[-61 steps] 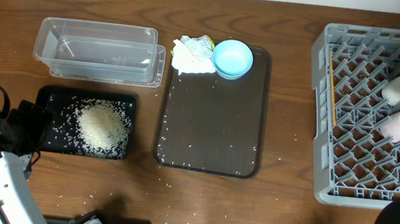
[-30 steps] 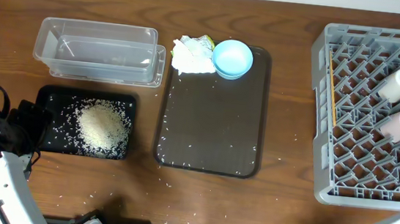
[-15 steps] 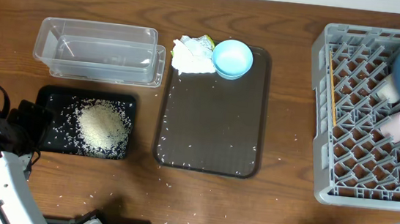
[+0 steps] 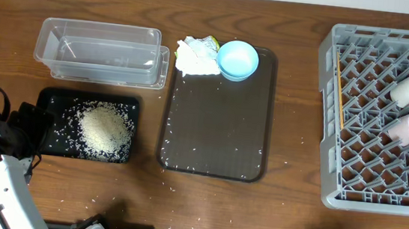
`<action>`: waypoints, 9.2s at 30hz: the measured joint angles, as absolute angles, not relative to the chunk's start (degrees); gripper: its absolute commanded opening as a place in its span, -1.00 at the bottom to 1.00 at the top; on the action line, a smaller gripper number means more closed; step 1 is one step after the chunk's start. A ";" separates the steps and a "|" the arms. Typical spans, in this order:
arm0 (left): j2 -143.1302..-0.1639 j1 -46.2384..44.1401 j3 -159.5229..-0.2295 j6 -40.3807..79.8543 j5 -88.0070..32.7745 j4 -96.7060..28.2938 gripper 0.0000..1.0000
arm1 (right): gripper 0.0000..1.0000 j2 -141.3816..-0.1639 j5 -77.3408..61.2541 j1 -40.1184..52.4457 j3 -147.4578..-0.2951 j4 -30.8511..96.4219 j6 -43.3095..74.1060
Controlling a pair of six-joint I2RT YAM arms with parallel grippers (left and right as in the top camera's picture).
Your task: Sort waste into correct bins and load items into the dishwasher rack
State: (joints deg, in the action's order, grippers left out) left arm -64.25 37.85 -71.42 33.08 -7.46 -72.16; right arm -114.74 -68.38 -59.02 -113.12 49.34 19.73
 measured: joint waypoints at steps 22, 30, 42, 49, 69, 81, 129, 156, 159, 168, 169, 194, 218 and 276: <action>-64.25 37.85 -71.42 33.10 -7.49 -72.16 0.96 | 0.78 -115.70 -9.50 -33.43 -113.56 49.21 10.00; -64.25 37.85 -71.42 33.10 -7.49 -72.16 0.96 | 0.03 -121.14 -5.61 -33.50 -113.54 49.06 9.72; -64.25 37.85 -71.42 33.19 -7.46 -72.18 0.96 | -0.06 -123.79 -5.02 -33.50 -113.45 50.15 9.74; -64.25 37.85 -71.42 33.21 -7.49 -72.16 0.96 | -0.46 -125.91 -4.82 -33.39 -113.45 51.68 9.23; -64.25 37.82 -71.42 33.21 -7.49 -72.16 0.96 | -0.98 -112.90 -26.30 -36.42 -113.51 49.04 11.14; -64.27 37.85 -71.42 33.21 -7.49 -72.20 0.96 | -0.98 -116.33 -54.98 -43.51 -113.49 43.20 12.62; -64.29 37.85 -71.42 33.21 -7.49 -72.18 0.96 | 0.11 -122.76 -58.46 -60.69 -113.80 61.17 18.48; -64.29 37.85 -71.42 33.21 -7.49 -72.16 0.96 | -0.41 -107.20 -21.50 -45.04 -113.67 47.37 23.49; -64.29 37.85 -71.42 33.21 -7.49 -72.18 0.96 | -0.46 -110.24 -16.95 -42.33 -113.67 46.24 23.46; -64.29 37.85 -71.42 33.21 -7.49 -72.18 0.96 | -0.46 -115.66 -1.78 -41.65 -113.49 51.27 23.51; -64.29 37.85 -71.42 33.21 -7.49 -72.18 0.96 | -0.49 -115.66 -0.86 -41.91 -113.49 52.10 23.64; -64.29 37.85 -71.42 33.21 -7.46 -72.14 0.96 | 0.98 -100.14 -32.45 -43.75 -113.56 59.44 29.30; -64.34 37.85 -71.40 33.21 -7.49 -72.16 0.96 | 0.99 -118.24 4.60 25.15 -113.51 49.89 7.57; -64.36 37.85 -71.40 33.21 -7.49 -72.18 0.96 | -0.98 -118.41 2.50 28.56 -115.57 66.61 5.85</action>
State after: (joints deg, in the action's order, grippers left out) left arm -64.36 37.85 -71.40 33.21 -7.49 -72.18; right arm -118.41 2.50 28.56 -115.57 66.61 5.85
